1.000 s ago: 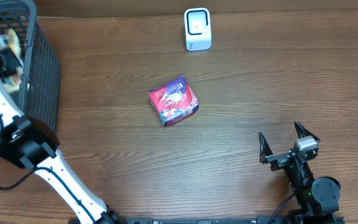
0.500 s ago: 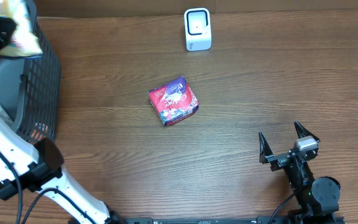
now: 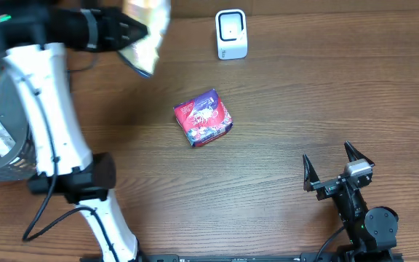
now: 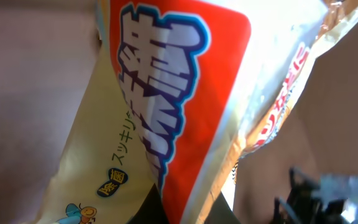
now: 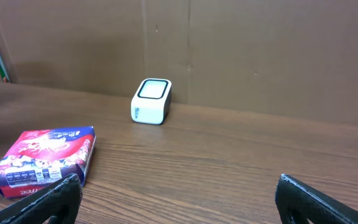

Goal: Scan the item barcode
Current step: 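Place the yellow snack bag left of the purple pack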

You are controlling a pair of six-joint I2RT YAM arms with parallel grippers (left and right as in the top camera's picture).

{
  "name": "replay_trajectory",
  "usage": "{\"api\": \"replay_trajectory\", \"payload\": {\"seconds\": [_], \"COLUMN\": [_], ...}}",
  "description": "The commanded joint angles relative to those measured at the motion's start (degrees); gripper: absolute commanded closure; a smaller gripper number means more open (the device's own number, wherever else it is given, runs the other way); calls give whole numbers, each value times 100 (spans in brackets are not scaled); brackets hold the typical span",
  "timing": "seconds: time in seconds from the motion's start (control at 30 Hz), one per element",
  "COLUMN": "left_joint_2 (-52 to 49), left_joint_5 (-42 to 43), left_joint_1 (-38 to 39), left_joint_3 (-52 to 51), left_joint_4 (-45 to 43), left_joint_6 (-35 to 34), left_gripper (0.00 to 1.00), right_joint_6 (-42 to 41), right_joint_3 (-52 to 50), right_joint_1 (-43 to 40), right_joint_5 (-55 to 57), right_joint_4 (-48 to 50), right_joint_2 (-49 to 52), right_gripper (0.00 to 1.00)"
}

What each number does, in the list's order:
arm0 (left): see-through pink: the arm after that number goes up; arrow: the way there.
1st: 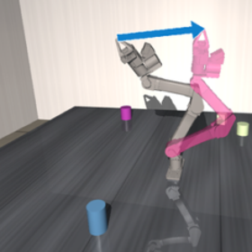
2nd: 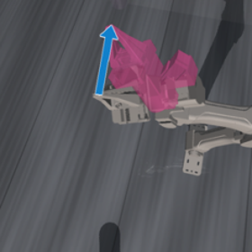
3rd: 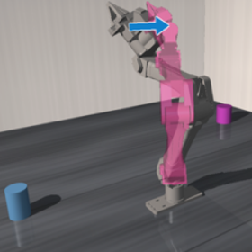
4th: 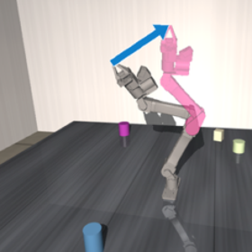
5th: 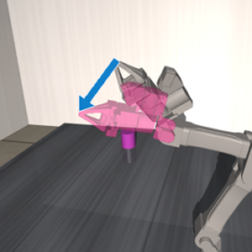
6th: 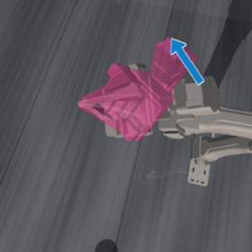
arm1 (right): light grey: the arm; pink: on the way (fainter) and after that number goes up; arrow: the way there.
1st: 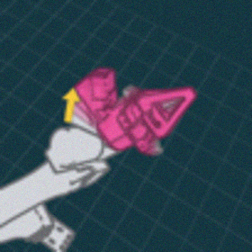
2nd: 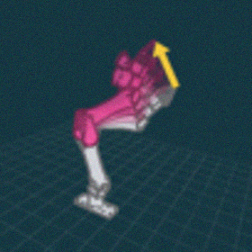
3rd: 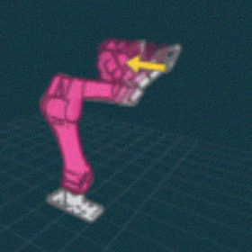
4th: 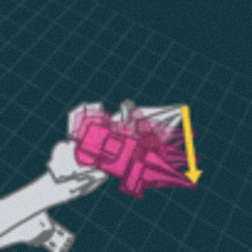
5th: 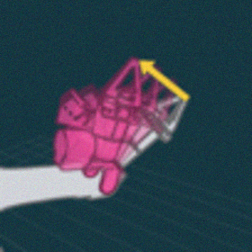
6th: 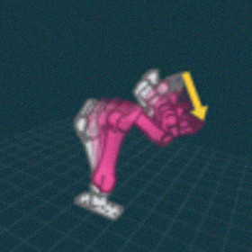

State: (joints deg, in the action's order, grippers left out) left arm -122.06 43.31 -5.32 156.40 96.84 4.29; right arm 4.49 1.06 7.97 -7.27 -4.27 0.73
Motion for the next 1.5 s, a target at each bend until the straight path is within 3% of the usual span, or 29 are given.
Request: {"api": "replay_trajectory", "payload": {"seconds": [0.0, 0.13, 0.4, 0.73, 0.77, 0.8, 0.87, 0.93, 1.2, 1.33, 1.47], "left_joint_2": [4, 4, 4, 4, 4, 4, 42, 140, 1108, 1416, 1427], "left_joint_5": [-1285, -2800, -4538, -4505, -4507, -4535, -4616, -4813, -5226, -5224, -5062], "left_joint_1": [426, 822, 1099, 1484, 1517, 1541, 1547, 1528, 925, 26, -1467], "left_joint_3": [-632, -1567, -3320, -5987, -6061, -6061, -5910, -5545, -2273, -688, -101], "left_joint_4": [-2, -2, -188, -2166, -2225, -2223, -2059, -1738, -527, -557, -422], "left_joint_6": [221, -48, -1300, -1786, -1818, -1825, -1832, -1871, -1696, -1703, -1875], "left_gripper": [96, 96, 96, 96, 80, 58, 23, 0, 0, 0, 0], "right_joint_6": [-15, -15, -15, -15, -15, -15, -15, -15, -15, -15, -15], "right_joint_3": [-59, -59, -59, -59, -59, -59, -59, -59, -59, -59, -59], "right_joint_1": [28, 28, 28, 28, 28, 28, 28, 28, 28, 28, 28], "right_joint_5": [-28, -28, -28, -28, -28, -28, -28, -28, -28, -28, -28], "right_joint_4": [26, 26, 26, 26, 28, 26, 26, 28, 26, 26, 28], "right_joint_2": [-46, -46, -46, -46, -46, -46, -46, -46, -46, -46, -46], "right_gripper": [0, 0, 0, 0, 0, 0, 0, 0, 0, 0, 0]}}
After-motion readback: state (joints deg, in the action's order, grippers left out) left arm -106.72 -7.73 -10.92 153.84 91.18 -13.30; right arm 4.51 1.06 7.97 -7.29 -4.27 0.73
